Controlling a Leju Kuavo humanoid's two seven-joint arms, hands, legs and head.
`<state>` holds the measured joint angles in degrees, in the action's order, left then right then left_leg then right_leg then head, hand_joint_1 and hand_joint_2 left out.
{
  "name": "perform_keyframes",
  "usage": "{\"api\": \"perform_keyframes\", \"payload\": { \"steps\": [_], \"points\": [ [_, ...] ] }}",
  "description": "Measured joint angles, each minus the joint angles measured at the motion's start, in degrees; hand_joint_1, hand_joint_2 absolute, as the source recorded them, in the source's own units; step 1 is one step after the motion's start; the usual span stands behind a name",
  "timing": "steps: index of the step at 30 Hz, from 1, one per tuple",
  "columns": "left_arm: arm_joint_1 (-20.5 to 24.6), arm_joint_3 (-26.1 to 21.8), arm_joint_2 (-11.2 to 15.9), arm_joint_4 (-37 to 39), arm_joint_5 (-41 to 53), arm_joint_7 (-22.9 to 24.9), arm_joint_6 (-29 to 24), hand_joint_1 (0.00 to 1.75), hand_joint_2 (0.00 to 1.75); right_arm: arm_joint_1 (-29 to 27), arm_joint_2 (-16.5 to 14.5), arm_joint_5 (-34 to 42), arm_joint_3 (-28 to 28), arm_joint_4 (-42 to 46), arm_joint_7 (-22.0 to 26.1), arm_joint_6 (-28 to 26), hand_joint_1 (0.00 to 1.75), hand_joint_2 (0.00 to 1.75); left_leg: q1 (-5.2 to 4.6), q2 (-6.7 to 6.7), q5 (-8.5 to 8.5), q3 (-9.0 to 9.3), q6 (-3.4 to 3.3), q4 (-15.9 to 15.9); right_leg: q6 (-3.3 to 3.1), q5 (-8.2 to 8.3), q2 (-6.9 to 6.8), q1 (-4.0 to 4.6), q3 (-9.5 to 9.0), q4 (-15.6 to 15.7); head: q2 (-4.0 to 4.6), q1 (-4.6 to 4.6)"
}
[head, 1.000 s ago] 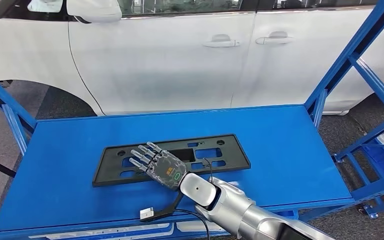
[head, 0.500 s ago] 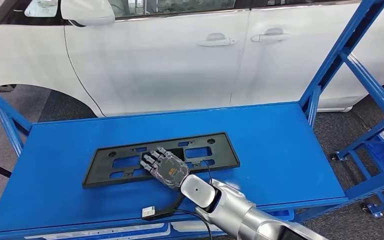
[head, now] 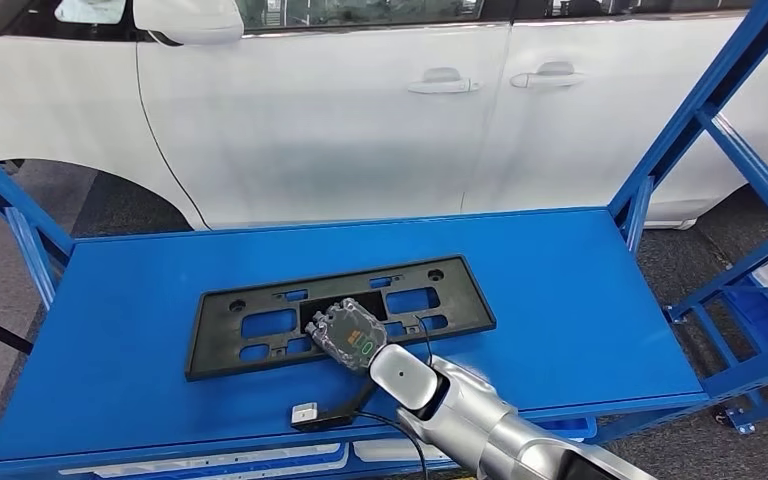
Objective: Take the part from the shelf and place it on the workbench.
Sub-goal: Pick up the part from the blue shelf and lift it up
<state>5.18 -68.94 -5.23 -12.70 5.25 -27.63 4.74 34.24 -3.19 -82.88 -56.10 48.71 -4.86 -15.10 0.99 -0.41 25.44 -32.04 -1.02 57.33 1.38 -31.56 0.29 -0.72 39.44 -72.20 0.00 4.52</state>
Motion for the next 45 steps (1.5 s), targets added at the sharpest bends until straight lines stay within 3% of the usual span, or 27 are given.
{"api": "perform_keyframes", "payload": {
  "steps": [2, 4, 7, 9, 12, 13, 14, 15, 17, 19, 23, 24, 26, 28, 29, 30, 31, 33, 34, 36, 39, 40, 43, 44, 45],
  "points": [
    [0.0, 0.0, -0.1, 0.0, 0.0, 0.0, 0.0, 0.0, 0.0, 0.1, 0.0, 0.0, 0.0, -0.2, 0.1, 0.0, 1.75, 1.75, -0.08, 0.11, 0.12, 0.19, 0.2, 0.1, -0.51, 3.83, 0.02, 0.08, -3.84, 7.9, 0.0, 0.0],
    [0.1, 0.0, -0.1, 0.0, 0.0, 0.0, 0.0, 0.0, 0.0, 0.3, 0.0, 0.0, 0.0, -0.3, 0.1, 0.0, 1.75, 1.75, -0.27, 0.23, 0.23, 0.17, 0.73, 0.1, -1.01, 5.45, 0.03, 0.32, -6.31, 13.3, 0.0, 0.01],
    [0.1, 0.0, -0.1, 0.0, 0.0, 0.0, 0.0, 0.0, 0.0, 0.3, -0.1, 0.0, 0.0, -0.4, 0.2, 0.0, 1.75, 1.75, -0.28, 0.29, 0.24, 0.1, 1.75, 0.1, -1.71, 5.68, -0.01, 0.42, -6.62, 14.4, 0.0, 0.02],
    [0.1, 0.0, -0.1, 0.0, 0.0, 0.0, 0.0, 0.0, 0.0, 0.4, -0.3, 0.0, 0.0, -0.4, 0.3, 0.0, 1.75, 1.75, -0.17, 0.29, 1.75, -0.66, 2.29, 2.0, -2.36, 5.99, -0.18, 0.13, -6.84, 14.9, 0.0, 0.02],
    [0.0, 0.0, -0.1, 0.0, 0.0, -0.1, 0.0, 0.0, 0.0, 0.4, -0.4, 0.1, 0.0, -0.7, 0.3, 0.0, 1.75, 1.75, 0.03, 0.3, 7.05, -5.18, 2.86, 12.3, -2.8, 6.12, -0.37, 0.11, -6.82, 15.1, 0.0, 0.02],
    [0.0, 0.0, -0.1, 0.0, 0.0, -0.1, 0.1, 0.0, 0.0, 0.4, -0.4, 0.1, 0.0, -0.8, 0.3, 0.0, 1.75, 1.75, 0.09, 0.3, 7.93, -6.48, 3.01, 15.2, -2.81, 6.12, -0.38, 0.14, -6.79, 15.1, 0.0, 0.02],
    [-0.1, -0.1, -0.1, 0.0, 0.0, -0.2, 0.2, 0.0, 0.0, 0.4, -0.4, 0.3, 0.0, -0.8, 0.4, 0.0, 1.75, 1.75, 0.14, 0.29, 7.71, -6.89, 3.12, 16.2, -2.8, 6.11, -0.37, 0.13, -6.8, 15.0, 0.0, 0.02],
    [-0.1, -0.1, -0.1, 0.0, 0.0, -0.4, 0.3, 0.0, 0.0, 0.4, -0.4, 0.4, 0.0, -0.9, 0.5, 0.0, 1.75, 1.75, 0.21, 0.28, 6.38, -6.19, 3.18, 14.8, -2.76, 6.08, -0.34, 0.1, -6.84, 15.0, 0.0, 0.02],
    [-0.1, -0.1, 0.0, 0.0, 0.0, -1.2, 0.7, 0.0, 0.0, 0.4, -0.4, 0.8, 0.0, -0.9, 0.8, -0.1, 1.75, 1.75, 0.42, 0.19, 2.6, -2.55, 3.17, 7.3, -2.49, 5.94, -0.22, 0.04, -6.93, 14.7, 0.0, 0.02],
    [0.0, -0.1, 0.0, 0.0, 0.0, -2.0, 0.9, 0.0, 0.0, 0.6, -0.4, 1.4, 0.1, -1.0, 0.9, -0.5, 1.75, 1.75, 0.33, 0.15, 0.88, 0.12, 2.67, 1.5, -1.88, 5.81, -0.01, 0.27, -6.77, 14.4, 0.0, 0.02],
    [0.1, -0.1, 0.0, 0.0, 0.0, -2.7, 0.5, 0.0, 0.0, 0.7, -0.3, 3.2, 0.8, -1.1, 1.1, -1.6, 1.75, 1.75, 0.14, 0.18, 0.56, 0.34, 1.03, 0.4, -0.51, 5.78, 0.2, 0.38, -6.48, 14.2, 0.0, 0.01],
    [0.1, -0.1, 0.1, 0.0, 0.0, -2.7, 0.4, 0.0, 0.0, 0.7, -0.1, 3.8, 1.2, -0.8, 1.1, -1.9, 1.75, 1.75, 0.22, 0.13, 0.35, 0.32, 0.66, 0.2, -0.22, 5.0, 0.16, 0.33, -6.05, 13.2, 0.0, 0.01],
    [0.2, -0.1, 0.1, 0.0, 0.0, -2.7, 0.2, 0.0, 0.0, 0.0, 0.4, 6.1, 2.5, 0.5, 1.8, -2.7, 1.75, 1.75, 0.29, 0.06, 0.05, 0.15, 0.13, 0.0, 0.18, 1.7, 0.05, 0.19, -3.56, 7.7, 0.0, 0.0],
    [0.2, -0.1, 0.2, 0.0, 0.0, -2.7, 0.2, 0.0, 0.0, -1.9, 1.7, 11.1, 4.8, 4.1, 5.0, -3.9, 1.75, 1.75, 0.16, 0.11, -0.03, -0.12, -0.1, 0.1, 0.38, -1.35, 0.03, 0.16, -0.1, 0.5, 0.0, 0.0],
    [0.1, -0.2, 0.3, 0.0, 0.0, -2.7, 0.3, 0.0, 0.0, -2.9, 2.6, 15.1, 6.5, 7.0, 8.2, -4.6, 1.75, 1.75, 0.12, 0.13, -0.03, -0.17, -0.11, 0.1, 0.38, -1.52, 0.03, 0.15, 0.76, -1.2, 0.0, 0.0],
    [0.0, -0.3, 0.3, 0.0, 0.0, -2.6, 0.6, 0.0, 0.0, -3.7, 3.4, 20.1, 8.3, 10.2, 12.4, -5.4, 1.75, 1.75, 0.1, 0.14, -0.01, -0.13, -0.09, 0.1, 0.28, -0.57, 0.03, 0.16, 0.58, -0.7, 0.0, 0.0],
    [0.0, -0.3, 0.4, 0.0, 0.0, -2.4, 1.0, 0.0, 0.0, -4.3, 4.1, 26.0, 10.2, 13.5, 17.3, -6.2, 1.75, 1.75, 0.09, 0.12, 0.03, -0.02, -0.04, 0.1, 0.07, 1.22, 0.03, 0.21, -0.64, 1.8, 0.0, 0.0],
    [0.3, -0.5, 0.4, 0.0, 0.0, -2.2, 1.7, 0.0, 0.0, -5.2, 5.3, 38.7, 13.8, 20.1, 27.4, -7.4, 1.75, 1.75, -0.02, 0.1, 0.21, 0.17, 0.22, 0.2, -0.66, 4.71, 0.03, 0.44, -4.37, 9.5, 0.0, 0.0],
    [0.5, -0.6, 0.5, 0.0, 0.0, -2.1, 1.9, 0.0, 0.0, -6.0, 5.8, 44.5, 15.6, 23.3, 31.7, -7.5, 1.75, 1.75, -0.1, 0.13, 0.29, 0.19, 0.46, 0.3, -0.95, 5.58, -0.02, 0.56, -5.69, 12.3, 0.0, 0.0],
    [0.7, -1.0, 0.6, 0.0, 0.0, -2.1, 2.2, 0.0, 0.0, -8.0, 6.4, 53.6, 18.8, 29.6, 37.7, -6.3, 1.75, 1.75, -0.22, 0.22, 0.36, 0.06, 1.05, 0.3, -1.29, 5.74, -0.13, 0.78, -6.48, 14.4, 0.0, 0.01],
    [0.6, -1.4, 0.9, 0.0, 0.0, -2.3, 2.4, 0.0, 0.0, -10.4, 7.1, 59.3, 21.8, 37.7, 41.0, -4.1, 1.75, 1.75, -0.21, 0.23, 1.13, -0.41, 1.92, 1.1, -2.08, 6.23, -0.22, 0.36, -6.42, 15.0, 0.0, 0.01],
    [0.6, -1.4, 1.0, 0.0, 0.0, -2.3, 2.5, 0.0, 0.0, -10.8, 7.3, 59.8, 22.4, 39.8, 41.3, -3.6, 1.75, 1.75, -0.21, 0.23, 2.43, -1.26, 2.14, 3.0, -2.35, 6.41, -0.25, 0.15, -6.48, 15.3, 0.0, 0.02],
    [0.7, -1.4, 1.0, 0.0, 0.0, -2.4, 2.6, 0.0, 0.0, -11.9, 7.4, 60.3, 23.4, 43.9, 41.4, -3.0, 1.75, 1.75, -0.04, 0.23, 7.62, -6.26, 2.63, 13.8, -2.72, 6.4, -0.26, 0.19, -6.48, 15.4, 0.0, 0.02],
    [0.7, -1.4, 1.0, 0.0, 0.0, -2.4, 2.6, 0.0, 0.0, -12.3, 7.5, 60.3, 23.6, 44.6, 41.4, -3.0, 1.75, 1.75, -0.02, 0.22, 8.04, -7.35, 2.75, 16.0, -2.76, 6.33, -0.26, 0.24, -6.47, 15.3, 0.0, 0.02],
    [0.6, -1.4, 1.0, 0.0, 0.0, -2.4, 2.6, 0.0, 0.0, -12.7, 7.6, 60.3, 23.8, 45.2, 41.4, -3.0, 1.75, 1.75, -0.01, 0.22, 7.3, -7.45, 2.79, 16.0, -2.75, 6.24, -0.25, 0.27, -6.48, 15.2, 0.0, 0.02]
  ]
}}
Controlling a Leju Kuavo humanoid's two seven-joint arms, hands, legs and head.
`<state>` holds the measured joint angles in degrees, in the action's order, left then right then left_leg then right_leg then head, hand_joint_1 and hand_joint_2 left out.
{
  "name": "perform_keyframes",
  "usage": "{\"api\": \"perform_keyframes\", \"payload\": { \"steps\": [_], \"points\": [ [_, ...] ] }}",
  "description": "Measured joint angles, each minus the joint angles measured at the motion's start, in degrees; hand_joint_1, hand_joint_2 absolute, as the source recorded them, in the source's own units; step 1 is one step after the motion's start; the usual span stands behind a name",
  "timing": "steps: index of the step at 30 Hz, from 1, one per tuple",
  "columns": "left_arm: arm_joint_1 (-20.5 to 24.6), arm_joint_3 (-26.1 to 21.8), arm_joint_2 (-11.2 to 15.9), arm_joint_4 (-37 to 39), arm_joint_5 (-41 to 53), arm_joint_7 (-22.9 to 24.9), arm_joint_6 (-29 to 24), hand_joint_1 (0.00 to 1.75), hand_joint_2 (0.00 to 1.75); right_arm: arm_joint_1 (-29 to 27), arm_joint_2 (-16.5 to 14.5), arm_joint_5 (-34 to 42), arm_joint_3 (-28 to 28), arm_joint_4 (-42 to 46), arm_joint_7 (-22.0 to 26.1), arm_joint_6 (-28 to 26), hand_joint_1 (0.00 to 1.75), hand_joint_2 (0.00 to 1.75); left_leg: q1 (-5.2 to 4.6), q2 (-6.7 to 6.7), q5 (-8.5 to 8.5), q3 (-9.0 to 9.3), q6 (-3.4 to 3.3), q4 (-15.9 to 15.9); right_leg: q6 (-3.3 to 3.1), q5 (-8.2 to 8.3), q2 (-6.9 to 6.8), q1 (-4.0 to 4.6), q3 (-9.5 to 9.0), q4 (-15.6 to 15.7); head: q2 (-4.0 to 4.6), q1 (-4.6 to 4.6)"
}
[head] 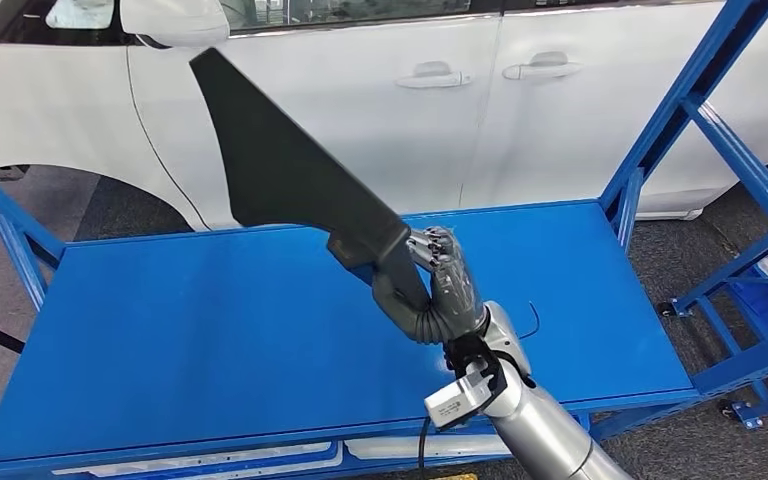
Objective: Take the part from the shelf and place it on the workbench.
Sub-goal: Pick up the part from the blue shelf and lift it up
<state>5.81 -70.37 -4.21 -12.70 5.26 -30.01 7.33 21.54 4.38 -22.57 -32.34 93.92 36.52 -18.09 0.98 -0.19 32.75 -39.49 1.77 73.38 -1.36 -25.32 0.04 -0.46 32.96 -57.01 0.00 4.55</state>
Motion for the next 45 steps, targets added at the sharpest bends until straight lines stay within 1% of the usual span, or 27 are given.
{"api": "perform_keyframes", "payload": {
  "steps": [1, 3, 5, 8, 10, 13, 14, 15, 16, 18, 19, 21, 24, 26, 28, 29, 30, 31, 34, 35, 38, 39, 40, 41, 43, 44, 45],
  "points": [
    [0.0, 0.0, 0.1, 0.0, 0.0, 0.0, 0.0, 0.0, 0.0, -0.3, 0.1, 0.0, 0.2, 0.5, 0.0, 0.0, 1.75, 1.75, 0.01, -0.01, -1.77, 1.0, -0.05, -2.3, 0.07, -0.12, 0.03, 0.01, -0.05, -0.1, 0.0, 0.0],
    [0.1, 0.0, 0.2, 0.0, 0.0, 0.0, 0.0, 0.0, 0.0, -0.5, 0.1, 0.0, 0.5, 1.5, 0.0, 0.0, 1.75, 1.75, -0.09, -0.11, -5.69, 4.58, -0.37, -10.2, 0.38, -0.45, 0.09, 0.13, -0.11, -0.5, 0.0, 0.0],
    [0.2, 0.0, 0.2, 0.0, 0.0, 0.0, 0.0, 0.0, 0.0, -0.5, 0.1, 0.0, 0.7, 2.2, 0.0, 0.0, 1.75, 1.75, -0.31, -0.12, -7.12, 6.6, -0.92, -14.9, 0.88, -0.63, 0.12, 0.31, 0.12, -0.8, 0.0, -0.01],
    [0.2, -0.1, 0.2, 0.0, 0.0, -0.1, 0.0, 0.0, 0.0, -0.7, 0.2, 0.5, 0.8, 3.1, 0.5, 0.8, 1.75, 1.75, -0.29, 0.03, -7.14, 6.66, -1.87, -15.6, 1.67, -0.76, 0.07, 0.3, 0.34, -1.0, 0.0, -0.01],
    [0.3, -0.1, 0.2, 0.0, 0.0, -0.1, 0.1, 0.0, 0.0, -0.7, 0.3, 1.3, 0.9, 4.3, 0.7, 2.4, 1.75, 1.75, -0.03, 0.04, -7.41, 6.84, -2.52, -16.0, 2.19, -2.41, 0.06, 0.23, 1.27, -3.3, 0.0, -0.02],
    [0.5, -0.1, 0.2, 0.0, 0.0, 0.0, 0.1, 0.0, 0.0, -1.0, 0.3, 3.5, 0.9, 6.4, 0.6, 5.7, 1.75, 1.75, -0.04, 0.0, -7.42, 6.9, -3.0, -16.1, 2.68, -7.29, 0.05, 0.01, 6.25, -13.5, 0.0, -0.02],
    [0.5, -0.1, 0.3, 0.0, 0.0, 0.0, 0.1, 0.0, 0.0, -1.2, 0.3, 5.0, 0.9, 7.0, 0.9, 7.2, 1.75, 1.75, -0.06, 0.02, -7.39, 6.92, -3.0, -16.1, 2.77, -7.89, 0.05, -0.07, 7.65, -16.1, 0.0, -0.02],
    [0.6, -0.2, 0.3, 0.0, 0.0, -0.1, 0.1, 0.0, 0.0, -1.4, 0.3, 7.0, 0.9, 7.5, 1.3, 9.0, 1.75, 1.75, -0.06, 0.05, -7.34, 6.96, -2.99, -16.1, 2.8, -7.41, 0.04, -0.17, 8.14, -16.8, 0.0, -0.02],
    [0.6, -0.2, 0.2, 0.0, 0.0, -0.1, 0.0, 0.0, 0.0, -1.7, 0.3, 9.6, 0.9, 8.3, 1.8, 11.5, 1.75, 1.75, -0.05, 0.1, -7.25, 7.02, -2.92, -16.0, 2.78, -5.91, 0.03, -0.27, 7.55, -15.2, 0.0, -0.02],
    [0.6, -0.3, 0.2, 0.0, 0.0, -0.3, 0.0, 0.0, 0.0, -2.1, 0.3, 14.9, 1.0, 10.3, 2.6, 16.6, 1.75, 1.75, -0.08, 0.22, -6.92, 7.09, -2.6, -15.7, 2.58, -2.03, 0.04, -0.4, 4.31, -8.1, 0.0, -0.02],
    [0.7, -0.3, 0.1, 0.0, 0.0, -0.3, 0.0, 0.0, 0.0, -2.2, 0.2, 17.3, 1.1, 11.4, 2.7, 18.9, 1.75, 1.75, -0.18, 0.29, -6.76, 7.01, -2.32, -15.4, 2.41, -0.8, 0.07, -0.35, 2.85, -4.9, 0.0, -0.02],
    [0.8, -0.3, 0.1, 0.0, 0.0, 0.2, -0.4, 0.0, 0.0, -2.2, 0.2, 23.5, 1.2, 13.1, 1.2, 24.0, 1.75, 1.75, -0.36, 0.34, -6.65, 6.77, -1.68, -15.0, 2.01, -0.28, 0.22, -0.18, 1.81, -2.3, 0.0, -0.01],
    [1.0, -0.7, 0.2, 0.0, 0.0, 1.3, -1.6, 0.0, 0.0, -2.1, 0.4, 34.3, 1.2, 14.0, -0.9, 32.4, 1.75, 1.75, -0.2, 0.3, -6.16, 6.51, -0.74, -14.6, 1.02, 0.08, 0.2, -0.12, 1.95, -1.9, 0.0, -0.01],
    [0.8, -1.1, 0.2, 0.0, 0.0, 1.4, -2.1, 0.0, 0.0, -2.5, 0.4, 36.5, 1.0, 14.0, -0.1, 35.1, 1.75, 1.75, -0.05, 0.3, -3.24, 5.29, -0.32, -11.3, 0.32, 0.5, -0.03, -0.24, 2.07, -1.5, 0.0, -0.02],
    [0.6, -1.3, 0.2, 0.0, 0.0, 1.3, -2.3, 0.0, 0.0, -3.0, 0.6, 37.5, 0.7, 13.6, 0.5, 36.3, 1.75, 1.75, 0.02, 0.29, 1.0, 2.79, -0.1, -4.2, -0.09, 0.83, -0.11, -0.11, 2.51, -1.5, 0.0, -0.01],
    [0.5, -1.4, 0.2, 0.0, 0.0, 1.3, -2.4, 0.0, 0.0, -3.2, 0.8, 38.1, 0.6, 13.4, 0.6, 36.7, 1.75, 1.75, 0.05, 0.29, 2.32, 1.86, -0.03, -1.2, -0.18, 1.01, -0.13, 0.0, 2.83, -1.6, 0.0, -0.02],
    [0.4, -1.4, 0.3, 0.0, 0.0, 1.3, -2.5, 0.0, 0.0, -3.3, 1.1, 38.6, 0.5, 13.2, 0.6, 36.9, 1.75, 1.75, 0.05, 0.29, 2.61, 1.74, -0.03, 0.0, -0.21, 1.22, -0.14, 0.09, 3.16, -1.7, 0.0, -0.01],
    [0.4, -1.4, 0.4, 0.0, 0.0, 1.3, -2.6, 0.0, 0.0, -3.4, 1.3, 39.2, 0.5, 13.0, 0.6, 36.9, 1.75, 1.75, 0.04, 0.29, 1.9, 2.65, -0.1, -0.9, -0.18, 1.44, -0.13, 0.15, 3.5, -1.8, 0.0, -0.01],
    [0.6, -1.4, 1.0, 0.0, 0.0, 1.3, -2.7, 0.0, 0.0, -3.3, 2.2, 40.7, 0.5, 12.8, 0.5, 36.7, 1.75, 1.75, -0.12, 0.25, -2.06, 9.13, -0.77, -11.7, 0.29, 2.22, -0.1, 0.28, 4.27, -2.1, 0.0, -0.01],
    [0.7, -1.4, 1.2, 0.0, 0.0, 1.3, -2.7, 0.0, 0.0, -3.3, 2.4, 41.1, 0.5, 12.8, 0.4, 36.6, 1.75, 1.75, -0.29, 0.26, -2.75, 10.49, -1.01, -14.3, 0.61, 2.51, -0.11, 0.31, 4.41, -2.1, 0.0, -0.01],
    [0.8, -1.4, 1.5, 0.0, 0.0, 1.3, -2.7, 0.0, 0.0, -3.2, 2.9, 41.4, 0.5, 12.8, 0.0, 36.4, 1.75, 1.75, -0.67, 0.34, -3.72, 10.63, -1.84, -15.6, 1.75, 3.44, -0.11, 0.19, 4.56, -1.9, 0.0, -0.02],
    [0.8, -1.4, 1.6, 0.0, 0.0, 1.3, -2.7, 0.0, 0.0, -3.2, 3.1, 41.4, 0.5, 12.8, 0.0, 36.3, 1.75, 1.75, -0.6, 0.25, -4.29, 10.44, -2.23, -15.8, 2.06, 3.18, -0.07, 0.12, 4.75, -2.1, 0.0, -0.02],
    [0.8, -1.4, 1.6, 0.0, 0.0, 1.3, -2.7, 0.0, 0.0, -3.2, 3.3, 41.5, 0.5, 12.8, 0.0, 36.3, 1.75, 1.75, -0.47, 0.14, -4.93, 10.09, -2.65, -16.0, 2.31, 1.98, -0.03, 0.09, 5.24, -3.0, 0.0, -0.02],
    [0.9, -1.5, 1.6, 0.0, 0.0, 1.3, -2.7, 0.0, 0.0, -3.1, 3.4, 41.5, 0.5, 12.8, -0.1, 36.2, 1.75, 1.75, -0.32, 0.01, -5.6, 9.59, -2.99, -16.2, 2.54, -0.14, 0.0, 0.06, 6.06, -5.0, 0.0, -0.02],
    [0.9, -1.5, 1.6, 0.0, 0.0, 1.3, -2.7, 0.0, 0.0, -3.1, 3.7, 41.6, 0.5, 12.8, -0.1, 36.2, 1.75, 1.75, -0.38, -0.18, -6.66, 8.25, -3.39, -16.2, 2.93, -5.62, 0.0, -0.15, 8.3, -12.0, 0.0, -0.02],
    [0.9, -1.5, 1.6, 0.0, 0.0, 1.3, -2.6, 0.0, 0.0, -3.2, 3.9, 41.6, 0.5, 12.8, -0.1, 36.2, 1.75, 1.75, -0.42, -0.23, -7.13, 7.52, -3.39, -16.1, 3.13, -7.4, -0.01, -0.25, 9.08, -15.6, 0.0, -0.02],
    [0.9, -1.5, 1.6, 0.0, 0.0, 1.3, -2.6, 0.0, 0.0, -3.2, 4.0, 41.6, 0.5, 12.8, -0.1, 36.1, 1.75, 1.75, -0.44, -0.26, -7.59, 6.79, -3.35, -16.0, 3.28, -8.02, -0.02, -0.33, 9.11, -17.6, 0.0, -0.02]
  ]
}}
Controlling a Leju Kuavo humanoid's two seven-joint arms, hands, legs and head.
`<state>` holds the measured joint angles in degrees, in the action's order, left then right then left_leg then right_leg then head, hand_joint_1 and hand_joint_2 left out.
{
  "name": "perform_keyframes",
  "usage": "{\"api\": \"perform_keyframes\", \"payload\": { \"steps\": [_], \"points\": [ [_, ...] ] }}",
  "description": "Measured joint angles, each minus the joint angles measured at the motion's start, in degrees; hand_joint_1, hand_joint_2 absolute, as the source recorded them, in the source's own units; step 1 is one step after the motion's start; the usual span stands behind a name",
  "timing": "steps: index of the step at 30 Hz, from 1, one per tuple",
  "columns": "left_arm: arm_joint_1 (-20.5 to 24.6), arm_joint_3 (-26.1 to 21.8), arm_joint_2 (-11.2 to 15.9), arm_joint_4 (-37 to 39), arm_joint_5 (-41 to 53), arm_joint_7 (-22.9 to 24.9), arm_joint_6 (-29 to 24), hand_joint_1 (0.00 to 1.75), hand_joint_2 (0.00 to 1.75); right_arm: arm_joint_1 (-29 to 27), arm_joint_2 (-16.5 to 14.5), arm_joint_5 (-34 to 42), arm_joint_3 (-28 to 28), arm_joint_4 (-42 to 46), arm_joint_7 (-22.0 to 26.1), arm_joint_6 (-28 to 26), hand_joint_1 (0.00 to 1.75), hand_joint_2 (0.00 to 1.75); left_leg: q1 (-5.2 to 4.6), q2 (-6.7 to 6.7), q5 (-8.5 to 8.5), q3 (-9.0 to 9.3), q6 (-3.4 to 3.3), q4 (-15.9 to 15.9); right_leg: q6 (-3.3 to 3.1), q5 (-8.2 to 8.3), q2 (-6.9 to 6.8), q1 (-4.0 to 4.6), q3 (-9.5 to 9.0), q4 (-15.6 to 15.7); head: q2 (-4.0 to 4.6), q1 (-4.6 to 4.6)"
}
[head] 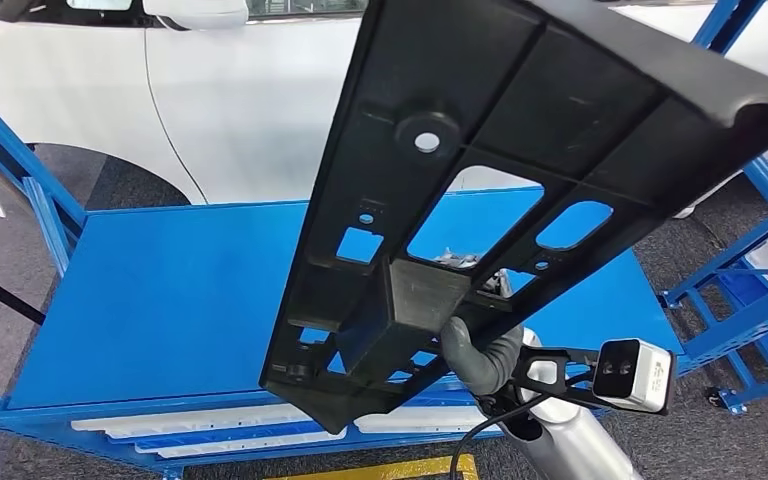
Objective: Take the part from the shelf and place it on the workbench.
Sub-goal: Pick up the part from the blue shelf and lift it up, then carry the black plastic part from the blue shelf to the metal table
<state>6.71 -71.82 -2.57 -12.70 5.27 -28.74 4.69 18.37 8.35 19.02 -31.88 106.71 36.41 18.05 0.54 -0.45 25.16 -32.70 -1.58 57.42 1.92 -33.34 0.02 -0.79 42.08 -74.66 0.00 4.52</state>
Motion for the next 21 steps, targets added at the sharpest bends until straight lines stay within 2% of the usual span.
{"api": "perform_keyframes", "payload": {
  "steps": [1, 2, 3, 4, 5, 6, 9, 10, 11, 12, 13, 14, 15, 16, 17, 18, 19, 20, 21],
  "points": [
    [0.0, 0.0, 0.0, 0.0, 0.0, 0.0, 0.0, 0.0, 0.0, 0.0, 0.1, 0.0, 0.0, 0.0, 0.0, 0.0, 1.75, 1.75, 0.0, -0.02, -0.41, -0.69, 0.1, 0.1, 0.08, 0.48, -0.01, -0.08, -1.02, -0.1, 0.0, 0.0],
    [0.0, 0.0, 0.0, 0.0, 0.0, 0.0, 0.0, 0.0, 0.0, 0.0, 0.2, 0.0, 0.0, 0.0, 0.0, 0.0, 1.75, 1.75, 0.01, -0.02, -0.76, -1.3, 0.23, 0.3, 0.07, 1.72, -0.01, -0.14, -3.15, 2.2, 0.0, 0.0],
    [0.0, 0.0, 0.0, 0.0, 0.0, 0.0, 0.0, 0.0, 0.0, 0.0, 0.2, 0.0, 0.0, 0.0, 0.0, 0.0, 1.75, 1.75, 0.02, 0.0, -1.05, -1.79, 0.39, 0.5, -0.02, 3.03, 0.0, -0.18, -6.14, 6.0, 0.0, 0.0],
    [0.0, 0.0, 0.0, 0.0, 0.0, 0.0, 0.0, 0.0, 0.0, 0.1, 0.3, 0.0, 0.0, 0.0, 0.0, 0.0, 1.75, 1.75, -0.05, 0.04, -1.31, -2.24, 0.62, 0.7, -0.23, 3.67, 0.06, -0.1, -9.12, 10.4, 0.0, 0.0],
    [0.0, 0.0, 0.0, 0.0, 0.0, 0.0, 0.0, 0.0, 0.0, 0.2, 0.3, 0.0, 0.0, 0.0, 0.0, 0.0, 1.75, 1.75, -0.1, 0.08, -1.6, -2.53, 0.92, 0.9, -0.53, 4.1, 0.13, 0.01, -11.24, 13.6, 0.0, 0.01],
    [0.0, 0.0, 0.0, 0.0, 0.0, 0.0, 0.0, 0.0, 0.0, 0.3, 0.3, 0.0, 0.0, 0.0, 0.0, 0.0, 1.75, 1.75, -0.14, 0.1, -1.93, -2.73, 1.26, 0.9, -0.86, 4.13, 0.21, 0.17, -12.45, 15.8, 0.0, 0.01],
    [0.0, 0.0, 0.0, 0.0, 0.0, 0.0, 0.0, 0.0, 0.0, 0.4, 0.4, 0.1, 0.0, 0.0, 0.0, -0.1, 1.75, 1.75, -0.08, 0.19, -2.81, -3.15, 2.37, 0.7, -2.03, 5.0, 0.18, 0.3, -12.01, 16.8, 0.0, 0.02],
    [-0.1, 0.0, 0.1, 0.0, 0.0, 0.0, 0.0, 0.0, 0.0, 0.4, 0.4, 0.1, 0.0, 0.0, 0.0, -0.1, 1.75, 1.75, -0.01, 0.26, -1.96, -3.68, 2.7, 1.3, -2.53, 5.6, 0.08, 0.19, -11.56, 17.0, 0.0, 0.02],
    [-0.1, 0.0, 0.1, 0.0, 0.0, 0.0, 0.0, 0.0, 0.0, 0.5, 0.4, 0.1, 0.0, 0.0, 0.0, -0.1, 1.75, 1.75, 0.05, 0.32, -0.17, -4.48, 2.99, 2.9, -2.96, 6.26, -0.04, 0.07, -11.03, 17.3, 0.0, 0.02],
    [-0.2, 0.0, 0.1, 0.0, 0.0, 0.0, 0.0, 0.0, 0.0, 0.5, 0.4, 0.1, -0.1, 0.0, 0.0, -0.1, 1.75, 1.75, 0.19, 0.37, 2.52, -5.54, 3.21, 5.8, -3.28, 6.88, -0.16, 0.06, -10.42, 17.4, 0.0, 0.02],
    [-0.2, 0.0, 0.1, 0.0, 0.0, 0.0, 0.0, 0.0, 0.0, 0.5, 0.4, 0.1, -0.1, -0.1, 0.0, -0.1, 1.75, 1.75, 0.21, 0.36, 5.39, -6.73, 3.42, 9.6, -3.48, 7.46, -0.21, 0.13, -9.7, 17.4, 0.0, 0.02],
    [-0.2, 0.0, 0.1, 0.0, 0.0, 0.0, 0.0, 0.0, 0.0, 0.5, 0.4, 0.2, -0.1, -0.1, -0.1, -0.3, 1.75, 1.75, 0.24, 0.36, 7.49, -7.56, 3.56, 13.3, -3.54, 8.0, -0.25, 0.24, -8.94, 17.4, 0.0, 0.02],
    [-0.2, 0.0, 0.2, 0.0, 0.0, 0.0, 0.0, 0.0, 0.0, 0.5, 0.4, 0.5, -0.1, -0.1, -0.2, -0.7, 1.75, 1.75, 0.24, 0.35, 8.4, -7.8, 3.64, 15.9, -3.55, 8.56, -0.26, 0.34, -8.15, 17.3, 0.0, 0.02],
    [-0.1, 0.0, 0.3, 0.0, 0.0, 0.0, 0.0, 0.0, 0.0, 0.5, 0.5, 0.9, -0.1, -0.1, -0.4, -1.4, 1.75, 1.75, 0.24, 0.35, 7.96, -7.14, 3.65, 16.8, -3.52, 9.1, -0.27, 0.42, -7.36, 17.2, 0.0, 0.02],
    [-0.1, 0.0, 0.4, 0.0, 0.0, 0.0, 0.0, 0.0, 0.0, 0.5, 0.6, 1.3, -0.2, -0.1, -0.5, -2.0, 1.75, 1.75, 0.24, 0.35, 6.57, -5.48, 3.58, 15.6, -3.43, 9.62, -0.26, 0.47, -6.59, 17.1, 0.0, 0.02],
    [-0.1, 0.0, 0.6, 0.0, 0.0, 0.0, 0.0, 0.0, 0.0, 0.6, 0.8, 1.8, -0.3, -0.1, -0.6, -2.7, 1.75, 1.75, 0.23, 0.35, 4.97, -2.85, 3.45, 12.5, -3.3, 10.11, -0.24, 0.49, -5.9, 17.0, 0.0, 0.02],
    [0.0, 0.0, 0.8, 0.0, 0.0, 0.0, 0.0, 0.0, 0.0, 0.7, 1.1, 2.2, -0.4, -0.1, -0.7, -3.2, 1.75, 1.75, 0.18, 0.35, 4.14, 0.26, 3.25, 8.3, -3.1, 10.53, -0.22, 0.56, -5.3, 16.8, 0.0, 0.02],
    [0.1, 0.1, 1.0, 0.0, 0.0, 0.1, 0.0, 0.0, 0.0, 0.8, 1.3, 2.5, -0.5, 0.0, -0.7, -3.5, 1.75, 1.75, 0.07, 0.39, 4.03, 3.06, 2.96, 4.1, -2.86, 10.95, -0.24, 0.63, -4.86, 16.7, 0.0, 0.02],
    [0.1, 0.1, 1.3, 0.0, 0.0, 0.1, 0.1, 0.0, 0.0, 0.9, 1.4, 2.6, -0.7, 0.1, -0.7, -3.7, 1.75, 1.75, -0.09, 0.43, 4.26, 4.89, 2.63, 1.1, -2.58, 11.41, -0.26, 0.66, -4.61, 16.7, 0.0, 0.01]
  ]
}}
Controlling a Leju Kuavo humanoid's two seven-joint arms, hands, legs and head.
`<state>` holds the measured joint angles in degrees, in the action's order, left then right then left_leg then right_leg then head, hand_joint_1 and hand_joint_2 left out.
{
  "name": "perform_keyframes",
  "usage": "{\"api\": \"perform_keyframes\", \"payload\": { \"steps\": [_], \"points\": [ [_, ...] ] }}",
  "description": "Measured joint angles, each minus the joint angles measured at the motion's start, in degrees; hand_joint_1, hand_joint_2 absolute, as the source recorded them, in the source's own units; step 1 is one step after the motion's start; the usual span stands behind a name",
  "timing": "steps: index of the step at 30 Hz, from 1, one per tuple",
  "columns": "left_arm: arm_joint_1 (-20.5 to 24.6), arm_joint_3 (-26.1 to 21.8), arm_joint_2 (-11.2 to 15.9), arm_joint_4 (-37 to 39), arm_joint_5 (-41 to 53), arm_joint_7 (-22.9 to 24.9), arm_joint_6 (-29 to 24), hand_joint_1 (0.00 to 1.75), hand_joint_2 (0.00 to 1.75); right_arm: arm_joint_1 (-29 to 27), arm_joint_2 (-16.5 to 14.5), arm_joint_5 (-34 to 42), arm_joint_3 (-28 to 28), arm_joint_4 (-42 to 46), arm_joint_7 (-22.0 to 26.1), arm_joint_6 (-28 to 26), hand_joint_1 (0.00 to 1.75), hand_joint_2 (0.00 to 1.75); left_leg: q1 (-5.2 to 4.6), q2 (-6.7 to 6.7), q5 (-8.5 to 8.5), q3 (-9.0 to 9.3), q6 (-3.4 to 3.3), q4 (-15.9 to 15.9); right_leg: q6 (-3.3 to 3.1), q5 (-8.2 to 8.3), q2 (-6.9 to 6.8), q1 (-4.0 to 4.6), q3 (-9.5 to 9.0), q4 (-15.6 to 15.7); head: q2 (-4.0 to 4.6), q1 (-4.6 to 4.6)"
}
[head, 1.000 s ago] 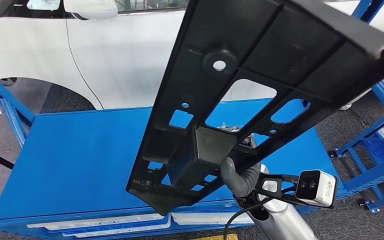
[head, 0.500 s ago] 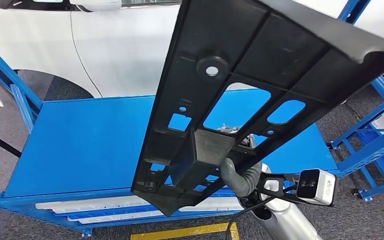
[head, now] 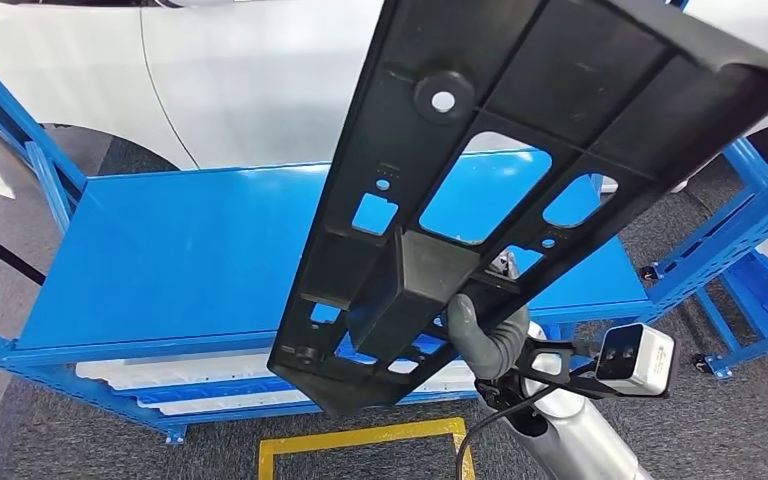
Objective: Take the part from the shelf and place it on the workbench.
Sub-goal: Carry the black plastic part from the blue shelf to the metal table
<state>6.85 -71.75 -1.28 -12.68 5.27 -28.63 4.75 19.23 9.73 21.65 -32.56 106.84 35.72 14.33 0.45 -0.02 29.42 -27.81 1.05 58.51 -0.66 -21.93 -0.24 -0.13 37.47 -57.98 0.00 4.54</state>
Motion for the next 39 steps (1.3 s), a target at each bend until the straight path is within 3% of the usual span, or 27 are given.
{"api": "perform_keyframes", "payload": {
  "steps": [1, 3, 4, 6, 8, 9, 10, 11, 12, 14, 15, 17, 22, 24, 26, 28, 29, 31, 33, 35, 36, 37, 39],
  "points": [
    [0.0, 0.0, 0.2, 0.0, 0.0, 0.1, 0.0, 0.0, 0.0, 0.1, 0.0, 0.1, -0.2, 0.1, 0.0, -0.3, 1.75, 1.75, -0.19, 0.04, 0.39, 0.86, -0.3, -1.7, 0.32, 0.48, -0.03, -0.01, 0.15, 0.1, 0.0, 0.0],
    [-0.1, 0.0, 0.4, 0.0, 0.0, 0.3, 0.2, 0.0, 0.0, 0.2, 0.1, -0.1, -0.7, 0.6, -0.5, -1.3, 1.75, 1.75, -0.19, -0.05, -0.3, 0.52, -1.04, -2.3, 1.01, 1.27, 0.04, -0.09, 0.33, 0.3, 0.0, 0.0],
    [-0.1, 0.0, 0.5, 0.0, 0.0, 0.3, 0.3, 0.0, 0.0, 0.2, 0.1, -0.2, -0.9, 0.9, -0.7, -1.9, 1.75, 1.75, -0.07, -0.17, -0.82, 0.21, -1.42, -2.5, 1.36, 0.7, 0.14, -0.09, 0.66, -0.1, 0.0, 0.0],
    [-0.2, 0.0, 0.5, 0.0, 0.0, 1.0, 0.3, 0.0, 0.0, -0.1, 0.4, -0.4, -1.0, 1.5, -0.2, -2.4, 1.75, 1.75, 0.17, -0.46, -2.01, -0.71, -2.3, -2.8, 1.94, -3.38, 0.29, -0.14, 1.99, -3.8, 0.0, -0.01],
    [-0.4, -0.1, 0.6, 0.0, 0.0, 2.5, -0.1, 0.0, 0.0, -1.5, 1.6, -0.4, -0.8, 1.8, 1.9, -1.9, 1.75, 1.75, 0.01, -0.52, -2.92, -1.99, -2.77, -2.6, 2.34, -8.71, 0.28, -0.27, 3.8, -11.3, 0.0, -0.01],
    [-0.6, -0.2, 0.6, 0.0, 0.0, 3.1, -0.4, 0.0, 0.0, -2.3, 2.4, -0.4, -0.6, 1.9, 2.9, -1.6, 1.75, 1.75, -0.06, -0.51, -3.33, -2.67, -2.78, -2.4, 2.46, -9.99, 0.28, -0.32, 4.28, -14.5, 0.0, -0.01],
    [-0.8, -0.3, 0.6, 0.0, 0.0, 3.5, -0.5, 0.0, 0.0, -3.0, 3.1, -0.4, -0.5, 1.9, 3.5, -1.4, 1.75, 1.75, -0.1, -0.52, -3.69, -3.38, -2.75, -2.1, 2.5, -9.99, 0.28, -0.35, 4.06, -16.0, 0.0, -0.01],
    [-1.0, -0.4, 0.6, 0.0, 0.0, 3.7, -0.6, 0.0, 0.0, -3.4, 3.7, -0.4, -0.4, 2.0, 3.6, -1.3, 1.75, 1.75, -0.13, -0.53, -4.0, -4.09, -2.66, -1.9, 2.45, -8.99, 0.28, -0.36, 2.85, -15.4, 0.0, -0.01],
    [-1.0, -0.5, 0.6, 0.0, 0.0, 3.9, -0.6, 0.0, 0.0, -3.7, 4.1, -0.4, -0.3, 2.0, 3.6, -1.3, 1.75, 1.75, -0.18, -0.54, -4.25, -4.73, -2.54, -1.6, 2.26, -7.48, 0.29, -0.36, 0.52, -12.6, 0.0, 0.0],
    [-1.0, -0.5, 0.6, 0.0, 0.0, 4.0, -0.7, 0.0, 0.0, -3.9, 4.7, -0.4, -0.2, 2.1, 3.7, -1.3, 1.75, 1.75, -0.3, -0.57, -4.67, -5.7, -2.23, -1.1, 1.6, -6.09, 0.43, -0.16, -4.93, -4.3, 0.0, 0.01],
    [-1.0, -0.5, 0.6, 0.0, 0.0, 4.0, -0.7, 0.0, 0.0, -3.9, 4.9, -0.4, -0.1, 2.2, 3.7, -1.2, 1.75, 1.75, -0.34, -0.57, -4.97, -5.99, -1.99, -0.9, 1.3, -6.06, 0.5, 0.0, -6.81, -1.2, 0.0, 0.01],
    [-0.9, -0.5, 0.5, 0.0, 0.0, 4.0, -0.7, 0.0, 0.0, -4.1, 5.1, -0.4, -0.1, 2.3, 3.7, -1.0, 1.75, 1.75, -0.35, -0.57, -5.45, -6.25, -1.61, -0.9, 1.05, -6.37, 0.55, 0.26, -7.91, 0.9, 0.0, 0.01],
    [-0.9, -0.5, 0.5, 0.0, 0.0, 4.1, -0.7, 0.0, 0.0, -4.1, 5.2, -0.5, 0.0, 2.3, 3.7, -0.9, 1.75, 1.75, -0.29, -0.57, -5.64, -6.28, -1.48, -0.9, 1.0, -6.25, 0.55, 0.33, -7.85, 0.9, 0.0, 0.01],
    [-1.1, -0.6, 0.6, 0.0, 0.0, 4.1, -0.7, 0.0, 0.0, -5.0, 5.1, -1.4, 1.0, 2.3, 3.7, 1.8, 1.75, 1.75, -0.29, -0.4, -5.78, -6.44, -1.02, -1.0, 0.5, -5.6, 0.28, 0.13, -7.68, 1.5, 0.0, 0.01],
    [-1.7, -0.8, 0.2, 0.0, 0.0, 3.9, -0.8, 0.0, 0.0, -9.3, 3.1, -3.9, 5.3, 2.3, 3.7, 10.9, 1.75, 1.75, -0.02, -0.2, -0.53, -8.08, 0.01, 6.3, -0.31, -3.7, -0.23, -0.12, -5.89, 1.8, 0.0, 0.01],
    [-2.1, -1.1, -0.4, 0.0, 0.0, 3.7, -0.8, 0.0, 0.0, -13.8, 1.0, -5.4, 9.8, 2.2, 3.7, 18.4, 1.75, 1.75, 0.44, -0.16, 2.86, -7.02, 0.75, 11.1, -0.39, -1.96, -0.48, -0.29, -3.11, 1.1, 0.0, 0.01],
    [-2.1, -1.1, -0.5, 0.0, 0.0, 3.7, -0.8, 0.0, 0.0, -14.7, 0.7, -5.2, 11.1, 2.2, 3.7, 19.4, 1.75, 1.75, 0.63, -0.16, 1.52, -4.35, 0.87, 8.2, -0.1, -1.5, -0.47, -0.38, -2.01, 0.5, 0.0, 0.01],
    [-2.0, -1.2, -0.6, 0.0, 0.0, 3.7, -0.8, 0.0, 0.0, -15.2, 0.8, -3.9, 12.8, 2.1, 3.7, 19.7, 1.75, 1.75, 0.54, -0.06, 0.73, 0.02, 0.58, 1.1, 0.57, -0.84, -0.44, -0.36, -0.84, -0.3, 0.0, 0.01],
    [-1.8, -1.3, -0.6, 0.0, 0.0, 3.8, -0.8, 0.0, 0.0, -14.1, 1.9, -0.2, 13.6, 1.6, 3.6, 17.6, 1.75, 1.75, 0.23, 0.08, 1.03, 0.88, -0.13, -1.2, 1.32, 0.1, -0.37, -0.31, -0.25, -0.5, 0.0, 0.01],
    [-1.6, -1.4, -0.7, 0.0, 0.0, 4.2, -0.8, 0.0, 0.0, -11.6, 4.4, 4.6, 13.4, 1.0, 3.5, 14.0, 1.75, 1.75, 0.22, -0.02, 0.08, -0.14, -1.18, -1.1, 2.09, 0.44, -0.13, -0.47, 0.26, -0.6, 0.0, 0.01],
    [-1.4, -1.4, -0.8, 0.0, 0.0, 4.3, -0.8, 0.0, 0.0, -10.5, 5.6, 6.3, 13.1, 0.7, 3.4, 12.6, 1.75, 1.75, 0.24, -0.13, -0.58, -0.73, -1.77, -1.1, 2.42, -0.81, -0.01, -0.56, 0.74, -1.4, 0.0, 0.0],
    [-1.3, -1.5, -0.8, 0.0, 0.0, 4.5, -0.7, 0.0, 0.0, -9.7, 6.7, 7.3, 12.8, 0.5, 3.3, 11.6, 1.75, 1.75, 0.28, -0.25, -1.33, -1.41, -2.31, -1.2, 2.68, -3.22, 0.1, -0.64, 1.38, -3.2, 0.0, -0.01],
    [-1.2, -1.5, -0.8, 0.0, 0.0, 4.6, -0.7, 0.0, 0.0, -8.8, 8.0, 7.5, 11.9, 0.1, 3.4, 10.4, 1.75, 1.75, 0.17, -0.36, -2.75, -3.03, -2.85, -1.1, 2.94, -9.52, 0.14, -0.71, 2.87, -9.8, 0.0, -0.01]
  ]
}}
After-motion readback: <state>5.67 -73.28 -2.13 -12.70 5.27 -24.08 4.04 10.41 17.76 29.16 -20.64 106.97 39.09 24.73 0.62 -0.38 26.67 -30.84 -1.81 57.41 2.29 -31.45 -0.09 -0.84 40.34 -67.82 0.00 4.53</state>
